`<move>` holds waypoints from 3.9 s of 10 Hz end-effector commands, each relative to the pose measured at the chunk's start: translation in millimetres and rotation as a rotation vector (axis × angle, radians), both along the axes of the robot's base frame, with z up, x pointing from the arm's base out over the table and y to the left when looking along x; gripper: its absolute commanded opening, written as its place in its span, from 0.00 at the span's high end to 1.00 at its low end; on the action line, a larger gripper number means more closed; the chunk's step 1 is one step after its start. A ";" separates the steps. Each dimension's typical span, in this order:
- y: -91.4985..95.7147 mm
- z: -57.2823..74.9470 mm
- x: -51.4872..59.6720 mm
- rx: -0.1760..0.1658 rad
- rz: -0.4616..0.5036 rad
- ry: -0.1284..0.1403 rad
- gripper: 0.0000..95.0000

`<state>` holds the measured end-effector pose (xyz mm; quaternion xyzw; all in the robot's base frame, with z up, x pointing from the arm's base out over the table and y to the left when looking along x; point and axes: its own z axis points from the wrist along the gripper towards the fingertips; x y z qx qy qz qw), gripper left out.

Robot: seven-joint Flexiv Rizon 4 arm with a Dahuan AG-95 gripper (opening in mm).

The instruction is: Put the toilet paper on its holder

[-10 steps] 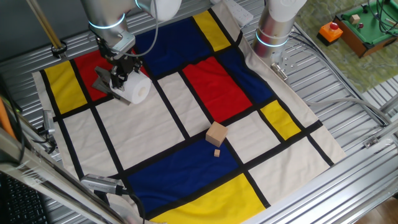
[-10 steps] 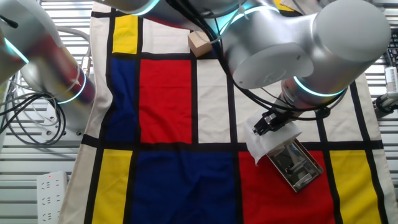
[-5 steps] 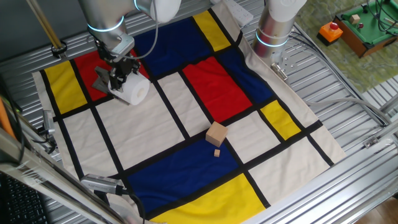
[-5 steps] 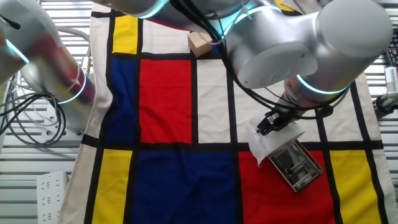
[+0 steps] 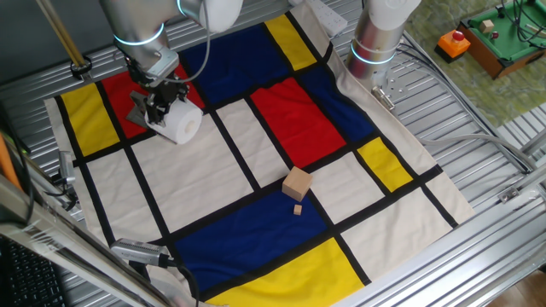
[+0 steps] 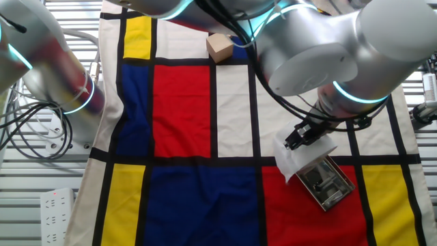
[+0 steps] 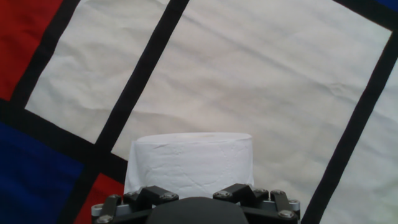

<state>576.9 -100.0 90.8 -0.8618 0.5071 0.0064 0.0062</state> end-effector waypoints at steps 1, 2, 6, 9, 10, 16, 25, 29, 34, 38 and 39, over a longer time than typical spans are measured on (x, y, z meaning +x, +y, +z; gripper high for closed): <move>-4.0 1.4 0.7 0.002 0.006 0.006 1.00; -7.5 1.3 0.6 0.003 0.010 0.007 1.00; -19.4 1.4 4.1 0.008 0.025 0.011 1.00; -25.5 2.4 10.0 0.009 0.038 0.017 1.00; -26.6 2.2 10.9 0.010 0.042 0.018 1.00; -38.1 0.0 14.2 0.012 0.064 0.021 1.00; -49.7 0.0 21.7 0.000 0.098 0.026 1.00; -54.5 0.4 23.6 0.000 0.104 0.026 1.00; -59.5 -2.0 25.1 0.001 0.111 0.024 1.00; -66.6 -0.3 29.1 0.003 0.121 0.026 1.00; -67.1 -0.5 29.4 0.003 0.123 0.025 1.00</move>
